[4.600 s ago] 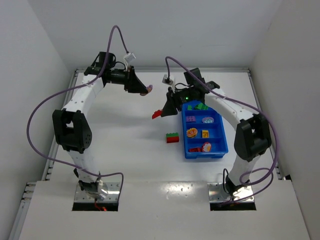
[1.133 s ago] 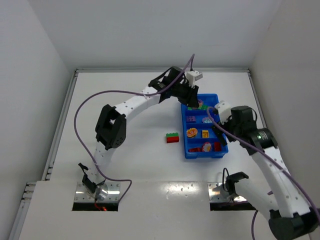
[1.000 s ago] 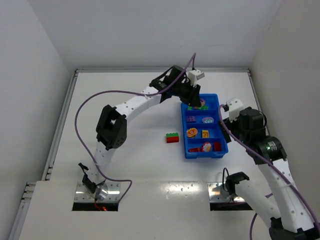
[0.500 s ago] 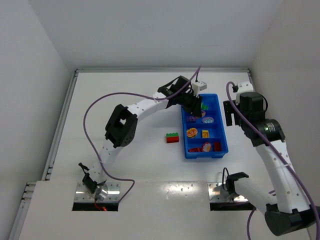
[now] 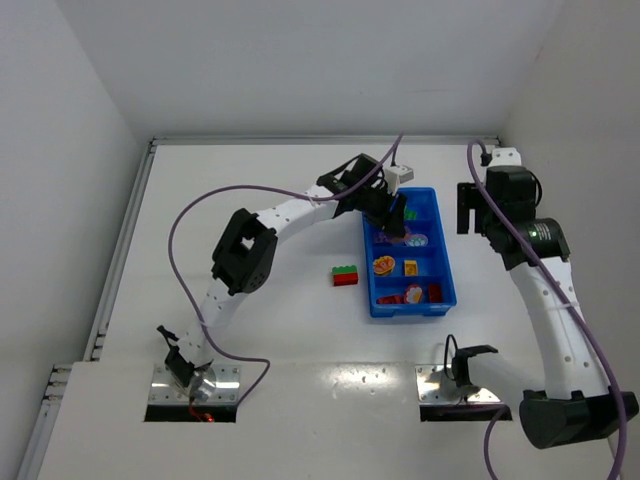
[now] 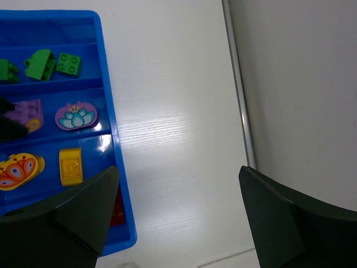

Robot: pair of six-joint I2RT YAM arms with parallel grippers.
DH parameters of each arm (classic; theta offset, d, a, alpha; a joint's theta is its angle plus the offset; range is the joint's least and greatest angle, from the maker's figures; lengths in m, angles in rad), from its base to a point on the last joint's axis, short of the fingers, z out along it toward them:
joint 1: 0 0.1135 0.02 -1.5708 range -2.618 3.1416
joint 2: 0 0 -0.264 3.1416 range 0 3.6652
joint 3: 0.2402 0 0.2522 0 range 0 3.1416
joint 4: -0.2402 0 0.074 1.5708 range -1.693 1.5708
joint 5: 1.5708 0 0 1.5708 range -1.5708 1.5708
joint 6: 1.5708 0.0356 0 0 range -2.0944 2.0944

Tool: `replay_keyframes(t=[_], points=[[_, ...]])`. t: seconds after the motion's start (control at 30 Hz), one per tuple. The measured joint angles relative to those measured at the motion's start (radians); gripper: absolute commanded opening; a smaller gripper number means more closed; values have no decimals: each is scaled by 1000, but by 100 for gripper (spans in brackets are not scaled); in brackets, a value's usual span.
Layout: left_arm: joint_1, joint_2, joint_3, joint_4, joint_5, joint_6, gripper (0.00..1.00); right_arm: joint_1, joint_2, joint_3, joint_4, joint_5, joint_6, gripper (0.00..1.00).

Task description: Sort the legos into containers by color

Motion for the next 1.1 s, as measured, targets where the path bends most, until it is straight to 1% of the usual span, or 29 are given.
replay_keyframes(t=[0.07, 0.2, 0.4, 0.53, 0.63, 0.67, 0.77, 0.83, 0.9, 0.97, 1.0, 1.1], points=[[0, 4, 0, -2, 0, -2, 62, -9, 3, 0, 0, -5, 4, 88], [0, 7, 0, 0, 0, -3, 68, -22, 7, 0, -5, -20, 8, 88], [0, 10, 12, 19, 57, -10, 68, -26, 6, -3, -13, -94, 2, 88], [8, -27, 30, 46, 80, -27, 68, -26, -23, -44, 12, -221, -51, 88], [30, -116, 28, 58, 66, -56, 68, -25, -19, -50, 26, -366, -122, 88], [46, -156, 20, 69, 51, -72, 69, -23, -9, -50, 32, -418, -154, 88], [124, -304, -49, 107, -5, -117, 76, -19, 55, -31, 41, -588, -259, 88], [222, -422, -119, 120, -77, -146, 84, -7, 133, 5, 42, -703, -334, 88], [305, -492, -163, 122, -142, -159, 89, 8, 212, 48, 45, -793, -395, 87], [403, -549, -213, 121, -201, -167, 91, 38, 297, 100, 47, -880, -470, 87], [444, -569, -239, 119, -225, -168, 91, 61, 336, 124, 45, -917, -510, 87], [529, -611, -319, 103, -261, -170, 98, 150, 443, 195, 8, -991, -637, 87]])
